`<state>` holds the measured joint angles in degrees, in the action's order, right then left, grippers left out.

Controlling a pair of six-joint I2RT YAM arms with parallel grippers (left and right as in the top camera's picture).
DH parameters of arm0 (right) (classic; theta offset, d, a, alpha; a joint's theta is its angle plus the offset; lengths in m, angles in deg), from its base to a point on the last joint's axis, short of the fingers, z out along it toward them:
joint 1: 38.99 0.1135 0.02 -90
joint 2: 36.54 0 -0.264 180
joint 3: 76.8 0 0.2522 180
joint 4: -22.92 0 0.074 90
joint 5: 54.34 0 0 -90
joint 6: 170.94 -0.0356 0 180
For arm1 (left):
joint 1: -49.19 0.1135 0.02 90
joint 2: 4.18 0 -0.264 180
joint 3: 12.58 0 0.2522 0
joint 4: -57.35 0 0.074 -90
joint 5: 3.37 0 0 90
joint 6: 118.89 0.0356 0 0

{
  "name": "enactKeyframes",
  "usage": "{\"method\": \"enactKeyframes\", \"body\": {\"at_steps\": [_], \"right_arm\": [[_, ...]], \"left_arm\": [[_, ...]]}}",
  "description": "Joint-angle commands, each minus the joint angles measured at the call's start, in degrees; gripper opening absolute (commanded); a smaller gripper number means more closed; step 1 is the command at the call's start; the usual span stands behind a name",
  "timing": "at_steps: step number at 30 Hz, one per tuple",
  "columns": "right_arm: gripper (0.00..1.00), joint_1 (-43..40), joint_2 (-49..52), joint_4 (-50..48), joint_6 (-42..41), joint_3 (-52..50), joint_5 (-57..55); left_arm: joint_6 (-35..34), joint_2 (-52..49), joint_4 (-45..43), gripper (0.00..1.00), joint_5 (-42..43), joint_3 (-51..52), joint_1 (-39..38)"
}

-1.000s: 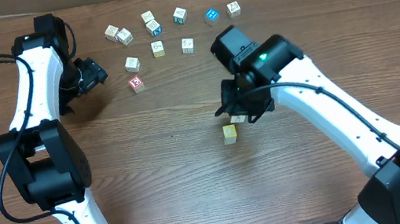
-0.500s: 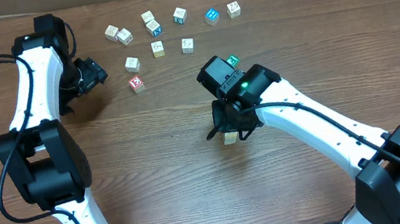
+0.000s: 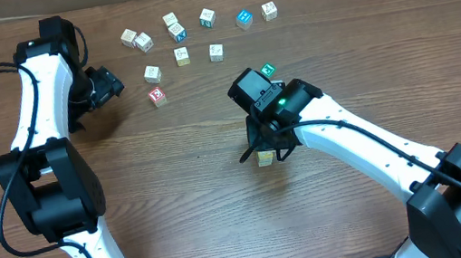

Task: Form a tower
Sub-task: 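Lower the M block onto the X block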

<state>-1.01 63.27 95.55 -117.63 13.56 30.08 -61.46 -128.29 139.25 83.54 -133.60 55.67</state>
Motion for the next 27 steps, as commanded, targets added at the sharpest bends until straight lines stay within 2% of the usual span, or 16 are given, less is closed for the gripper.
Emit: {"method": "enactKeyframes", "body": {"at_steps": [1, 27], "right_arm": [[0.09, 0.33, 0.17, -0.37, -1.09, -0.26, -1.07], [0.10, 0.33, 0.24, -1.16, -1.05, -0.52, -1.03]], "left_arm": [[0.90, 1.64, 0.17, 1.00, -0.46, -0.90, -0.17], [0.90, 1.64, 0.17, 1.00, -0.46, -0.90, -0.17]]}}
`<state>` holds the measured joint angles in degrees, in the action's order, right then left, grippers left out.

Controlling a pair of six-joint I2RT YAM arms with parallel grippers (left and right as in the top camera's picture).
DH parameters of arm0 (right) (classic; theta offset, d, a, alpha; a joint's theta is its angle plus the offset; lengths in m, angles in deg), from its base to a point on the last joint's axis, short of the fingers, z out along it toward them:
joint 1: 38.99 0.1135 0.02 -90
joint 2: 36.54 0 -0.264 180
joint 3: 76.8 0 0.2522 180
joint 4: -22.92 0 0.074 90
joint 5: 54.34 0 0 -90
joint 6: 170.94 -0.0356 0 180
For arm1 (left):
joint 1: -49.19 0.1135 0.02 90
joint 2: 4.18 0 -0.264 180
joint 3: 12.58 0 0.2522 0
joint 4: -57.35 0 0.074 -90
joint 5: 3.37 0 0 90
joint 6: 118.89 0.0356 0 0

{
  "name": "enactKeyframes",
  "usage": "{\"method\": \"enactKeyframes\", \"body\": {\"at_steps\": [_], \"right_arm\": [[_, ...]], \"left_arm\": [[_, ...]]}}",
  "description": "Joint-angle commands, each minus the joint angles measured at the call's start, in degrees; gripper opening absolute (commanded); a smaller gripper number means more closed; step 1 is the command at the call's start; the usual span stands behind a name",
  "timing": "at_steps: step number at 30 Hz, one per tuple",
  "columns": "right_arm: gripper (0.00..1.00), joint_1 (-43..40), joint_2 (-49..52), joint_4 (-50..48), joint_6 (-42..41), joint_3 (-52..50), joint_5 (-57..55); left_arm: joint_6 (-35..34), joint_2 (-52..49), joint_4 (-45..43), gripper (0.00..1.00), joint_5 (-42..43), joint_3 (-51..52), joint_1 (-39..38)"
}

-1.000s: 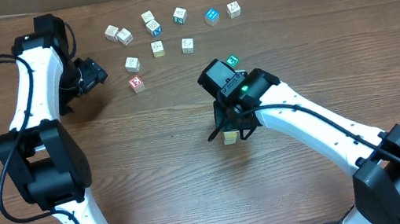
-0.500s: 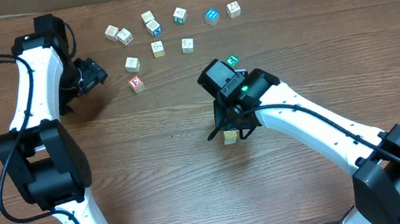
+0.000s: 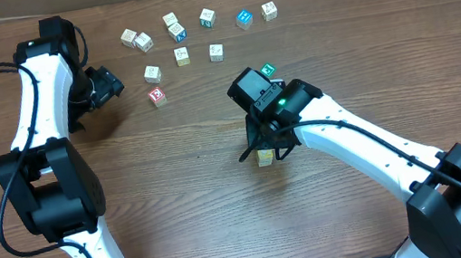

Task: Form a tower
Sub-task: 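Lower the M block onto the X block, then hold the M block on top of the stack with the right gripper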

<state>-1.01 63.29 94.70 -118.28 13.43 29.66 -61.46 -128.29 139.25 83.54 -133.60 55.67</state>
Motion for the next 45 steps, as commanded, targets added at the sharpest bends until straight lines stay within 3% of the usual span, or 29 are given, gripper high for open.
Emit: {"method": "enactKeyframes", "body": {"at_steps": [1, 36, 45], "right_arm": [[0.10, 0.33, 0.22, -0.31, -0.39, -0.39, -0.61], [0.10, 0.33, 2.21, -0.07, -0.37, -0.39, 2.23], [0.15, 0.33, 2.21, 0.63, -0.37, -0.39, 2.21]], "left_arm": [[0.90, 1.64, 0.17, 1.00, -0.46, -0.90, -0.17], [0.90, 1.64, 0.17, 0.99, -0.46, -0.90, -0.17], [0.87, 1.64, 0.17, 0.99, -0.46, -0.90, -0.17]]}}
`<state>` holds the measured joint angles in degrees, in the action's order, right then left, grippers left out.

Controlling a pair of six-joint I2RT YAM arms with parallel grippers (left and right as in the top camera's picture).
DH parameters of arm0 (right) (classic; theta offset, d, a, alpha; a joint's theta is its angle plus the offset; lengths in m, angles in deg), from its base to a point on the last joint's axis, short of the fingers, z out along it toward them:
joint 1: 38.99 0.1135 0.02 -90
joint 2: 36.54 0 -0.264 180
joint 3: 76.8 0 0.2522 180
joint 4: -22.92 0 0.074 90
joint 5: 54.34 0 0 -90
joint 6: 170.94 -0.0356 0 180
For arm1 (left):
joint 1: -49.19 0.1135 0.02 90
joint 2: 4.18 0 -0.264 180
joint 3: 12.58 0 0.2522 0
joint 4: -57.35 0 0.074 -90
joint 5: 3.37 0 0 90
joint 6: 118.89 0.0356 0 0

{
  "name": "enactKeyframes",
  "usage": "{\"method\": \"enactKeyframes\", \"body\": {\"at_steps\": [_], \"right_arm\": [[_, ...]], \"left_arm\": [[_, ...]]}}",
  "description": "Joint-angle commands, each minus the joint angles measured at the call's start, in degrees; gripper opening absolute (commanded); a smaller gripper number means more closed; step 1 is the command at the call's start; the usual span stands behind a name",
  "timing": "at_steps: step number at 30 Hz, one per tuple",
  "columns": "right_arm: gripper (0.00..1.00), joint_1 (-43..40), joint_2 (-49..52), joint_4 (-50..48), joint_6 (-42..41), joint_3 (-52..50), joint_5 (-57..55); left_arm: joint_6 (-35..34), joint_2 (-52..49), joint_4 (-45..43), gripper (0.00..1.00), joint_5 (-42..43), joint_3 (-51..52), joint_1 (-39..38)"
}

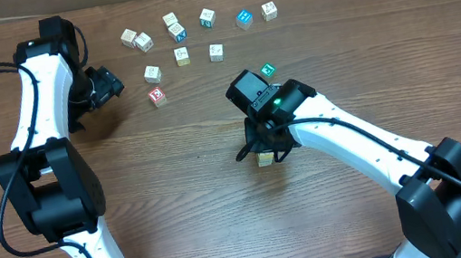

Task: Form a tower
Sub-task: 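Hold the M block on top of the stack with the right gripper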

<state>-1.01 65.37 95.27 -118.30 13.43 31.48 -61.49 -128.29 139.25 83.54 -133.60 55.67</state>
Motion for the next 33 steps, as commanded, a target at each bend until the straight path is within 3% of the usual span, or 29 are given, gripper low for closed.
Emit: {"method": "enactKeyframes", "body": {"at_steps": [1, 15, 33], "right_arm": [[0.15, 0.33, 0.13, 0.09, -0.35, -0.39, 0.39], [0.16, 0.33, 0.13, 0.04, -0.35, -0.39, 0.42], [0.28, 0.33, 0.13, 0.04, -0.35, -0.39, 0.42]], "left_arm": [[0.92, 1.64, 0.17, 0.99, -0.46, -0.90, -0.15], [0.92, 1.64, 0.17, 1.00, -0.48, -0.90, -0.17], [0.92, 1.64, 0.17, 0.99, -0.46, -0.90, -0.17]]}}
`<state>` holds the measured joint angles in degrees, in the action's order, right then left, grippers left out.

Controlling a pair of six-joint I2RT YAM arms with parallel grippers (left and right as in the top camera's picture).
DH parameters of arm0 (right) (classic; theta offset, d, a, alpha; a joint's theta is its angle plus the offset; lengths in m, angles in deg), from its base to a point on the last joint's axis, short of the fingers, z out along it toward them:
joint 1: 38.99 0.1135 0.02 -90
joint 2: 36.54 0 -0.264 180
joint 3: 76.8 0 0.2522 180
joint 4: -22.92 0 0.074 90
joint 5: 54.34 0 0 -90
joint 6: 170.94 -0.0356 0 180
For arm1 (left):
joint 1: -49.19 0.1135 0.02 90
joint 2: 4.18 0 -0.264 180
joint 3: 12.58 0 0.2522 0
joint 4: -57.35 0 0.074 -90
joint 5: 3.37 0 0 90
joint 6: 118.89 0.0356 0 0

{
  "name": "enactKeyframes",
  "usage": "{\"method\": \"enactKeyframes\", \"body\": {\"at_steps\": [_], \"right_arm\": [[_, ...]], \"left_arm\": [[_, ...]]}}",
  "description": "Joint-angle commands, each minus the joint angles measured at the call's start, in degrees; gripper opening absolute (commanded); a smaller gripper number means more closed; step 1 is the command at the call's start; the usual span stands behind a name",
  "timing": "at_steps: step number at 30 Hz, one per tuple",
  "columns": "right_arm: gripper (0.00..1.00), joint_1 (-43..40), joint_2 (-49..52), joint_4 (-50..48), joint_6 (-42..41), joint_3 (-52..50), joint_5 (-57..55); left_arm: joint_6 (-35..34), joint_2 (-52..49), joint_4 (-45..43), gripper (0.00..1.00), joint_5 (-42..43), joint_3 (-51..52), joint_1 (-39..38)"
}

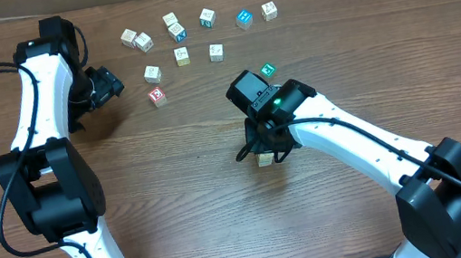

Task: Form a tower
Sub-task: 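Hold the M block on top of the stack with the right gripper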

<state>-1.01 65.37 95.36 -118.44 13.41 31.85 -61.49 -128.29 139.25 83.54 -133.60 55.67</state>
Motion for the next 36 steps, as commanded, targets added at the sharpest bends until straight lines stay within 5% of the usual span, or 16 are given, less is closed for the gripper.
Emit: {"method": "enactKeyframes", "body": {"at_steps": [1, 22, 36], "right_arm": [[0.28, 0.33, 0.13, -0.04, -0.22, -0.37, 0.04], [0.34, 0.33, 0.13, -0.04, -0.24, -0.37, 0.04], [0.27, 0.33, 0.13, -0.98, 0.00, -0.37, 0.02]], "left_arm": [[0.92, 1.64, 0.17, 0.99, -0.46, -0.90, -0.17], [0.92, 1.64, 0.17, 0.99, -0.46, -0.90, -0.15], [0.92, 1.64, 0.17, 1.00, -0.46, -0.90, -0.17]]}}
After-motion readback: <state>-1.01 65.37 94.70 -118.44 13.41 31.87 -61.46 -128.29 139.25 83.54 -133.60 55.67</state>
